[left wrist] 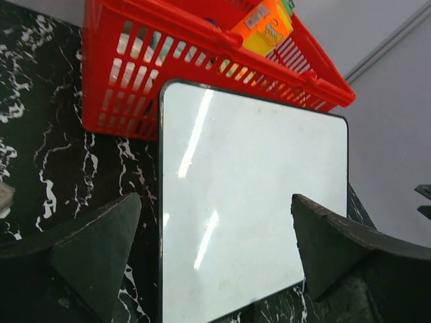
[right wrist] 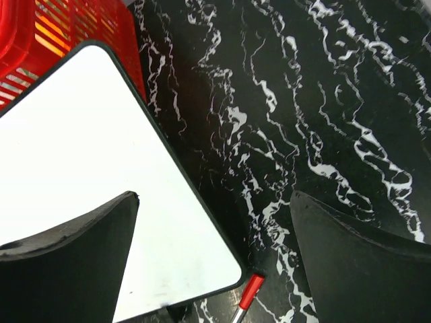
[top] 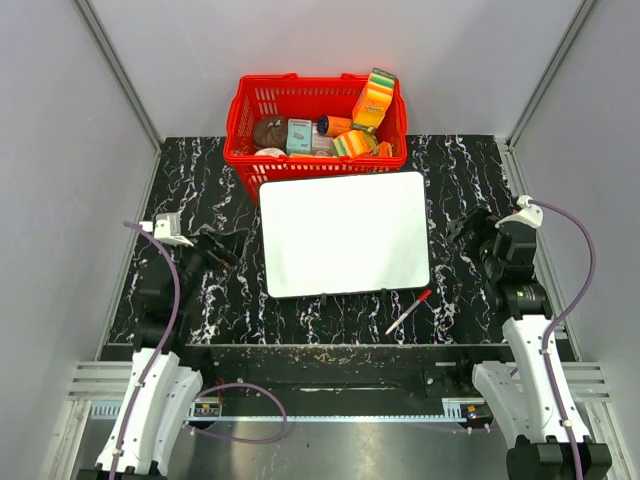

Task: Write a sentence on the whiteboard
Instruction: Pick up the whiteboard marker at the center of the board.

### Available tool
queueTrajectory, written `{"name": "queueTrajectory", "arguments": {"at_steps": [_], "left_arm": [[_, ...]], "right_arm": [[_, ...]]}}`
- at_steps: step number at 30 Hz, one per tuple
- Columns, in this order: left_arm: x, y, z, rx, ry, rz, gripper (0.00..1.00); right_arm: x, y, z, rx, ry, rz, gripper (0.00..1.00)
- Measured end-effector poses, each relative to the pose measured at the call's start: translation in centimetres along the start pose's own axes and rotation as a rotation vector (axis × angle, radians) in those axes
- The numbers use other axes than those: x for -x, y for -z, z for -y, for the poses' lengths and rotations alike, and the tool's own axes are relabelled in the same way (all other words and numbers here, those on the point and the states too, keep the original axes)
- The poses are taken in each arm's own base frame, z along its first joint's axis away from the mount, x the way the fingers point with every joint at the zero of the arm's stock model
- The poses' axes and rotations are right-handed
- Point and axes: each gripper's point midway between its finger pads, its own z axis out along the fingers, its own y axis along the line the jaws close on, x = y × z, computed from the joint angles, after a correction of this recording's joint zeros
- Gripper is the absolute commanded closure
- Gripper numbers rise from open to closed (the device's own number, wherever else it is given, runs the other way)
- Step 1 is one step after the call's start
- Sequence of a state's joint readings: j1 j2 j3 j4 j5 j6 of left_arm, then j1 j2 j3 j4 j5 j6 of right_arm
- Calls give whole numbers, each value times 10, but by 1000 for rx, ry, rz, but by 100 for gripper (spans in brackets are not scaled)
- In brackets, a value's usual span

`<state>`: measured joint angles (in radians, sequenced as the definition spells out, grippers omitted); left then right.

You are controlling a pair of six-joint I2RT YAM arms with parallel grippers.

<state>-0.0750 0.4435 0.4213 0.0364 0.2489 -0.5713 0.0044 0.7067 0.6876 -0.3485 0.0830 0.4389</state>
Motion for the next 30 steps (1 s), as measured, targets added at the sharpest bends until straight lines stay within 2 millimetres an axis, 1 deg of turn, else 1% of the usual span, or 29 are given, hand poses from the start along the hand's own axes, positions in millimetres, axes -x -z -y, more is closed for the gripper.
{"name": "queueTrajectory", "arguments": {"at_steps": [2, 4, 7, 9, 13, 15, 16, 18, 20, 23, 24, 25, 27, 28, 30], "left_arm": [[-9, -1, 1, -14, 1, -46, 1], [-22, -4, 4, -35, 1, -121, 1], [-43, -6, 23, -103, -13, -232, 1], [-61, -6, 49, -175, -35, -324, 1], [-102, 1, 106, -297, -111, -502, 1], [-118, 2, 134, -344, -155, -559, 1], [-132, 1, 147, -356, -181, -600, 1], [-156, -1, 163, -355, -229, -654, 1], [-189, -1, 179, -343, -295, -716, 1], [-240, 5, 200, -329, -409, -803, 1], [-254, 6, 207, -327, -441, -823, 1], [-270, 8, 217, -320, -485, -840, 1], [-296, 8, 237, -319, -544, -846, 1], [-308, 11, 244, -321, -568, -850, 2], [-332, 17, 258, -333, -610, -861, 11]], "right_arm": [[-6, -1, -1, 8, -4, -24, 0], [-12, -1, -1, 12, -10, -46, 0], [-18, -1, -1, 21, -11, -67, 0], [-21, -1, 0, 17, -11, -77, 0], [-29, -1, 3, 13, -9, -102, 0], [-33, -1, 4, 13, -7, -113, 0], [-34, -1, 4, 12, -7, -118, 0], [-36, -1, 5, 11, -6, -123, 0], [-37, -2, 6, 8, -6, -129, 0], [-39, -3, 7, 3, -5, -136, 0], [-40, -3, 7, 1, -5, -140, 0], [-41, -4, 8, -1, -5, -144, 0], [-43, -5, 10, -11, -6, -154, 0], [-45, -6, 10, -14, -6, -158, 0], [-49, -8, 13, -26, -7, -171, 0]]}}
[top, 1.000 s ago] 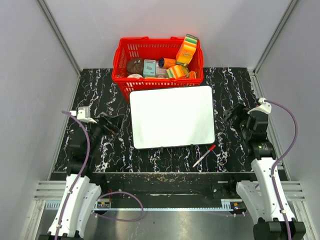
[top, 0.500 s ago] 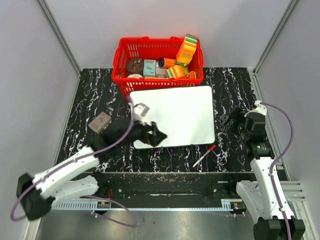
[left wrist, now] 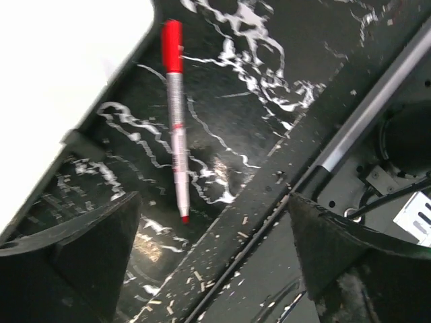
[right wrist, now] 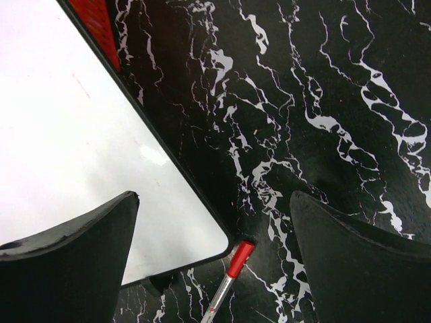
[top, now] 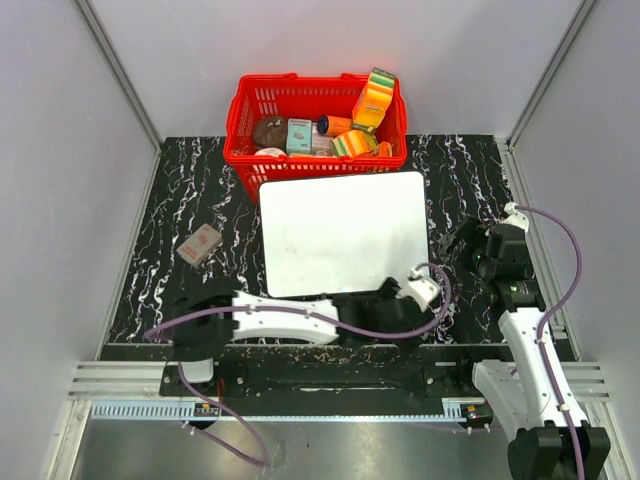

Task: Write a sentence on the whiteboard
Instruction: Pick up the whiteboard marker at the center of the board.

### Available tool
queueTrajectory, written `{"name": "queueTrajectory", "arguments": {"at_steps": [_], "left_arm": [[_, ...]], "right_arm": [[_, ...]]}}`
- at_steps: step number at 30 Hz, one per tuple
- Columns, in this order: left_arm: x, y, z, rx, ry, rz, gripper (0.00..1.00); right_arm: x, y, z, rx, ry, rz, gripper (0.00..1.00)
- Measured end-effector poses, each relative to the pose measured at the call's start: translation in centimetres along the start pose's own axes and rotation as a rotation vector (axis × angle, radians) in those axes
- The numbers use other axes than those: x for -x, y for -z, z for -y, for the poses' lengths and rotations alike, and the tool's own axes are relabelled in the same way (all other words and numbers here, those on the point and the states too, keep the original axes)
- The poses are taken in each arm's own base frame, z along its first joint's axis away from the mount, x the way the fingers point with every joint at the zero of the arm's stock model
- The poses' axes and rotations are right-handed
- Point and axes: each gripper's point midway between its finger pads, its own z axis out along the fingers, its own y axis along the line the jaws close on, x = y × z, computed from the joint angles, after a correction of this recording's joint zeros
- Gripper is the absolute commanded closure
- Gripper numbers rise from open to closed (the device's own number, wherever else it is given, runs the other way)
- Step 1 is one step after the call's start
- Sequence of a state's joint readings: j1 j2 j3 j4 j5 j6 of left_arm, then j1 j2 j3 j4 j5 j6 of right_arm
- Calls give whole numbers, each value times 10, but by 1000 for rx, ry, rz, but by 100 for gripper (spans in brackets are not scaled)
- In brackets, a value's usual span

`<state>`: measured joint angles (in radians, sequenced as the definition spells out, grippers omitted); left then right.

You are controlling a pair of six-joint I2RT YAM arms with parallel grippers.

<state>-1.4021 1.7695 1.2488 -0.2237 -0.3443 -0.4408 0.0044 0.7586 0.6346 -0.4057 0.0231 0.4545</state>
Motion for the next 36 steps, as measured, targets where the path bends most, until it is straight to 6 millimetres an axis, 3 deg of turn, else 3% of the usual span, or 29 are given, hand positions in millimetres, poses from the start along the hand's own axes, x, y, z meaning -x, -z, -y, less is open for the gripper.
{"name": "queueTrajectory", "arguments": {"at_steps": [4, 7, 11, 15, 16, 21, 27, 33, 36], "left_arm": [[-21, -20, 27, -12, -52, -43, 18], [-37, -30, 22, 20, -73, -78, 24], [-42, -39, 12, 63, -78, -82, 29], [-42, -45, 5, 83, -72, -77, 48], [-42, -47, 3, 86, -69, -78, 61], [-47, -58, -6, 68, -35, -90, 52], [-55, -70, -17, 58, -4, -119, 57], [-55, -72, -16, 53, 10, -117, 99], [-55, -72, -15, 46, 20, -111, 100]], "right_arm": [[-6, -4, 6, -27, -4, -21, 0], [-10, -6, 8, -37, -6, -37, 0], [-13, -7, 9, -39, -7, -45, 0], [-14, -7, 9, -38, -9, -48, 0], [-14, -7, 9, -38, -9, -48, 0], [-15, -7, 10, -39, -9, -50, 0], [-16, -7, 10, -39, -9, -50, 0], [-14, -6, 9, -35, -10, -44, 0], [-14, -6, 9, -33, -10, -45, 0]]}}
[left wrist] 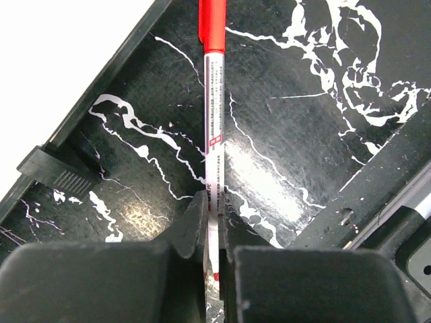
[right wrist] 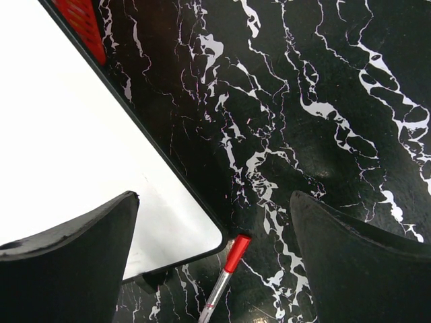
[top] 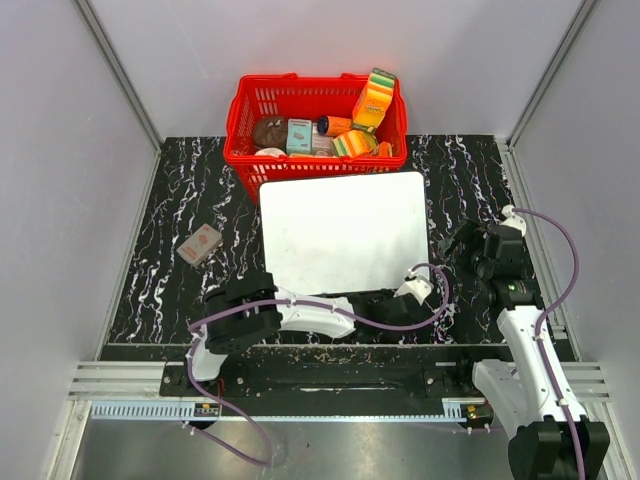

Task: Write a sentence on the whiteboard
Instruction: Pick up the whiteboard marker at the center of the board.

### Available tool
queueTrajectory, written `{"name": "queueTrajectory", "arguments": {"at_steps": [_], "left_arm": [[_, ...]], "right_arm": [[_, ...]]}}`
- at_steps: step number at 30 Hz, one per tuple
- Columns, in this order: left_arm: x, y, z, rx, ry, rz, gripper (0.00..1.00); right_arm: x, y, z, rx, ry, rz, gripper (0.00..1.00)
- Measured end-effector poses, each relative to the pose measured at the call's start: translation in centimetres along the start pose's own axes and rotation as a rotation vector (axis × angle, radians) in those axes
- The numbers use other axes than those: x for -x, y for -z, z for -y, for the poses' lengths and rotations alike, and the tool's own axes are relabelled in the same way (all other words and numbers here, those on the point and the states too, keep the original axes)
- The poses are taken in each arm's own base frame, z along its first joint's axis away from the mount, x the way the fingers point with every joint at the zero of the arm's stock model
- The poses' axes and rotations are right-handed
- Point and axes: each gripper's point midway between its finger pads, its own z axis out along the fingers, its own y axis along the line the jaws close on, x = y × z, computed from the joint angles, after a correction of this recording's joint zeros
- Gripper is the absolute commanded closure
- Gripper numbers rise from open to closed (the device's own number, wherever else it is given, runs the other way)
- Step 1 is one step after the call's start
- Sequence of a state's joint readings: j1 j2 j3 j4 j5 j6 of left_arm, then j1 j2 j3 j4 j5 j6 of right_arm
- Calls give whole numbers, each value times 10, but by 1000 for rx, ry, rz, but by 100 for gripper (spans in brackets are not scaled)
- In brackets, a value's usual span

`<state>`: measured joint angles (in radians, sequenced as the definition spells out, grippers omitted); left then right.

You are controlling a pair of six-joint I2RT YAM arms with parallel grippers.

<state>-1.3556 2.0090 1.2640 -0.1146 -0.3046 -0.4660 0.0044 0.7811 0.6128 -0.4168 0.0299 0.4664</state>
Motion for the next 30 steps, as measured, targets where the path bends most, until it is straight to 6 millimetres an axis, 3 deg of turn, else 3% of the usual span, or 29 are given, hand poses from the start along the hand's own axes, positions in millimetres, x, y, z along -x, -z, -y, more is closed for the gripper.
{"name": "queueTrajectory", "arguments": {"at_steps": [5, 10, 17, 20, 25, 30], "left_arm": [[-5, 8, -1, -31, 14, 12, 100], [-15, 41, -4, -76, 7, -21, 100], [28, 106, 7, -210, 49, 108, 100], [40, 125, 5, -251, 68, 151, 100], [42, 136, -27, -256, 123, 176, 100], [36, 150, -85, -194, 219, 215, 100]], "right_arm": [[-2, 1, -4, 25, 0, -11, 0], [3, 16, -24, 124, 11, -9, 0], [49, 67, -74, 342, 46, 112, 0], [56, 86, -93, 442, 69, 117, 0], [46, 99, -113, 571, 95, 53, 0], [31, 109, -134, 712, 79, -52, 3]]}}
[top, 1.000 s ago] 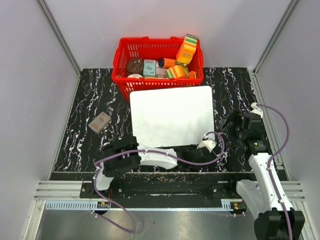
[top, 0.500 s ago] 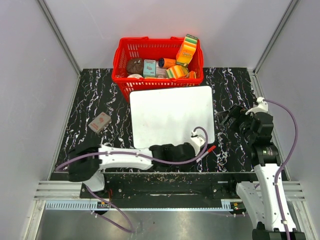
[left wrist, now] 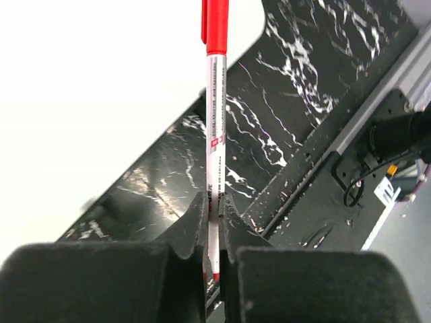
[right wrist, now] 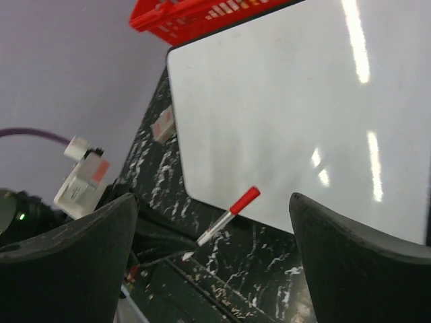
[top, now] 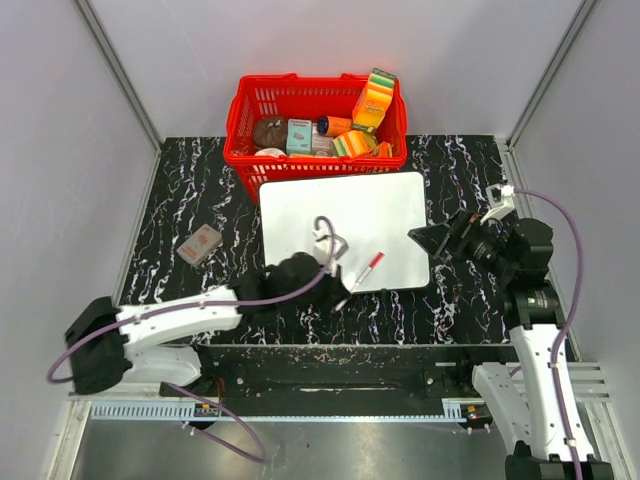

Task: Write a sentence on the whiteboard
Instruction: Pick up the whiteboard marker at the center of the board.

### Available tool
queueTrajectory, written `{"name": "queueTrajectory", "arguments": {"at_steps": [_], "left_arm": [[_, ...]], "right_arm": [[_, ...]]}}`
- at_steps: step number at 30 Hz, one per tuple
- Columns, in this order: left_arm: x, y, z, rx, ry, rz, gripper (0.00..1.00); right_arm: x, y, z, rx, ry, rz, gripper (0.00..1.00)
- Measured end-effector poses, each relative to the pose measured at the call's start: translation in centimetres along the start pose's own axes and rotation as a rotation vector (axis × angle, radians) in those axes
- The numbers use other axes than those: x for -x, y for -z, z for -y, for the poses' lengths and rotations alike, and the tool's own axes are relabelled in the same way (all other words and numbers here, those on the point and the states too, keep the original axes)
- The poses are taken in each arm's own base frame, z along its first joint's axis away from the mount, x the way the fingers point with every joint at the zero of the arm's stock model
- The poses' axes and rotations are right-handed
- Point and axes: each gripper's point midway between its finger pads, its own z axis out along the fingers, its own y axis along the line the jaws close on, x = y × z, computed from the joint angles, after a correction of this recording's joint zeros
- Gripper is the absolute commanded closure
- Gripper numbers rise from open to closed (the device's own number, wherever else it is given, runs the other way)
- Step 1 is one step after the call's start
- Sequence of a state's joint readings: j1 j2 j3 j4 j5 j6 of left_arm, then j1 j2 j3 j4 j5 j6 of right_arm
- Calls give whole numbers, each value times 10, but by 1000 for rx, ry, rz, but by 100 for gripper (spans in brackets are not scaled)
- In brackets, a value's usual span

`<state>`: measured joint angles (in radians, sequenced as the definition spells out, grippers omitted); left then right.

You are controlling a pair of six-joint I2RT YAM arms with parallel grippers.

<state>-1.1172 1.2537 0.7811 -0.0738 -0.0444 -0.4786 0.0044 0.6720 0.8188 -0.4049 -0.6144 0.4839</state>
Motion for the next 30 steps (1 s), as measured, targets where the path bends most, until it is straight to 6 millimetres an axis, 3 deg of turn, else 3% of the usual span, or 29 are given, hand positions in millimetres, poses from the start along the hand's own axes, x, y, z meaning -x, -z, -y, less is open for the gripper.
{"name": "queueTrajectory", "arguments": {"at_steps": [5, 9, 12, 15, 20, 27, 30], "left_arm": [[29, 43, -20, -1, 62, 138, 100], [59, 82, -19, -36, 79, 270, 100], [71, 100, -14, -61, 78, 319, 100], [76, 106, -8, -88, 73, 325, 100], [78, 109, 0, -117, 68, 305, 100], [75, 106, 10, -167, 67, 273, 100], [73, 105, 12, -177, 70, 262, 100]], "right_arm": [[-18, -13, -24, 247, -145, -60, 4], [-37, -21, -30, 335, -251, -149, 4], [-50, -21, -54, 412, -238, -207, 6], [-67, -19, -84, 506, -208, -270, 12], [-91, -28, -114, 585, -201, -342, 22], [-111, -51, -123, 579, -231, -381, 35], [-111, -58, -128, 588, -238, -370, 49]]}}
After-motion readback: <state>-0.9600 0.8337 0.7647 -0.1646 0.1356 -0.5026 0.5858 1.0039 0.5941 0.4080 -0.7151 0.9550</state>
